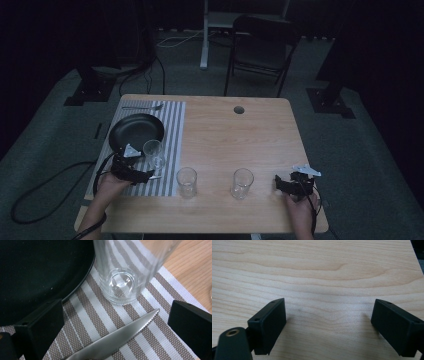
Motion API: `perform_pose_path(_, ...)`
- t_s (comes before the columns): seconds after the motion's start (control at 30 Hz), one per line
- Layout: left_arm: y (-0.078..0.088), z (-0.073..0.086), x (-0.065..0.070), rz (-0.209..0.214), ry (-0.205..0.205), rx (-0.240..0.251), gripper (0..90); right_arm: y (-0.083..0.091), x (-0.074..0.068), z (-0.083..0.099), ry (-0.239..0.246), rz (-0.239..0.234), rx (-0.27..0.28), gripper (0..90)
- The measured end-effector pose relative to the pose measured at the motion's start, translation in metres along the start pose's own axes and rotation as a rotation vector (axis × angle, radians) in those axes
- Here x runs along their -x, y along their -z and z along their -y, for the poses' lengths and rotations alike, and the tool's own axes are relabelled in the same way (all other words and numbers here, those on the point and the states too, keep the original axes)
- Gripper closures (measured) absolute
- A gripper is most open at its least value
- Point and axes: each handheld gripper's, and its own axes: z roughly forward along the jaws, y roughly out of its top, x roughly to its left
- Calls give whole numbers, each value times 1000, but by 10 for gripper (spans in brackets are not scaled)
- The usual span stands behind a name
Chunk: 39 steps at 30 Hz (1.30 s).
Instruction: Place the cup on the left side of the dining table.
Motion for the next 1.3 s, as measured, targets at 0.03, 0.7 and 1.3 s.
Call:
perform_pose_path(0.03,1,2,-1,-8,3,3,12,0,0,0,0,0,0,122)
perform_pose_path(0.7,9,50,-16,-141,112,56,12,0,0,0,1,0,-1,122)
perform_pose_path(1.3,15,83,-17,-279,327,70,12,0,0,0,-1,0,-1,122)
